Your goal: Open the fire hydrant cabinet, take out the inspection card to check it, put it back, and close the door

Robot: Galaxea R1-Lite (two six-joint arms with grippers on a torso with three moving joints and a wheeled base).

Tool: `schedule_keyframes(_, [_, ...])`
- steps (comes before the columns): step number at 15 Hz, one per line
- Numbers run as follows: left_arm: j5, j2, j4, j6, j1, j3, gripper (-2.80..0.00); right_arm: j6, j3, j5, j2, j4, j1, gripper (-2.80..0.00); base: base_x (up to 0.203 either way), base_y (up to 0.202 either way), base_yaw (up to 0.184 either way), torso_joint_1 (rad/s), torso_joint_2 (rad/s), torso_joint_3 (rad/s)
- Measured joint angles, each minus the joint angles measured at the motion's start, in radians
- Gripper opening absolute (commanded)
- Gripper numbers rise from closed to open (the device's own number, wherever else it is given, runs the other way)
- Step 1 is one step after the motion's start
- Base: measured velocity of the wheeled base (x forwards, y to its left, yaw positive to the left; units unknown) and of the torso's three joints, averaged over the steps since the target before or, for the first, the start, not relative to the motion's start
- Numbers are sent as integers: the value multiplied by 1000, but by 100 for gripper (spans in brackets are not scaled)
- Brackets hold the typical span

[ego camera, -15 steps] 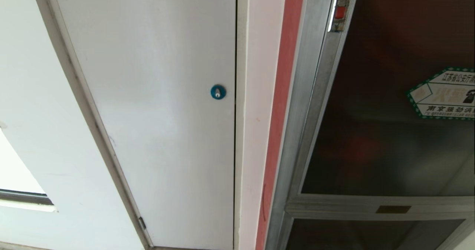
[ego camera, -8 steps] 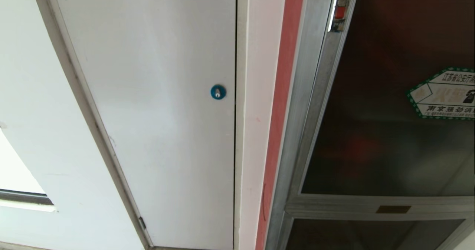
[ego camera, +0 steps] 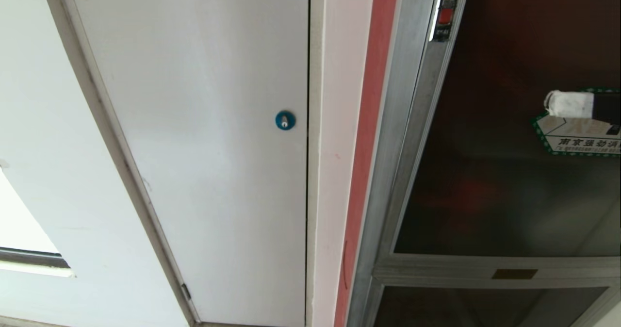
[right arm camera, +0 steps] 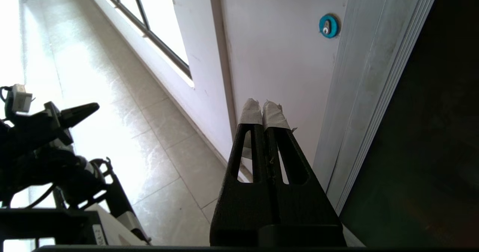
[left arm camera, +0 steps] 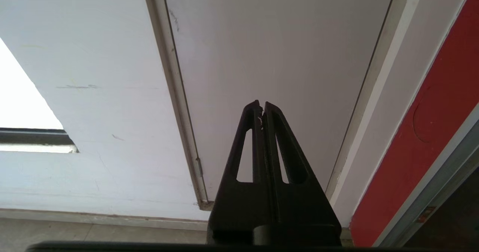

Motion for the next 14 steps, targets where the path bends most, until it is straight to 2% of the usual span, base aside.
schedule_keyframes(2, [0, 0, 0, 0, 0, 0, -280, 0, -76, -116, 64, -4, 85, -280, 0, 0, 0, 0, 0, 0])
schedule_keyframes(4, [0, 0, 0, 0, 0, 0, -280, 0, -154, -182, 119, -6, 125, -280, 0, 0, 0, 0, 0, 0])
schedule_keyframes(9, [0, 0, 0, 0, 0, 0, -280, -1, -329, -285, 244, -8, 142, -280, 0, 0, 0, 0, 0, 0])
schedule_keyframes(14, [0, 0, 0, 0, 0, 0, -280, -3, -437, -389, 326, -10, 142, -280, 0, 0, 0, 0, 0, 0])
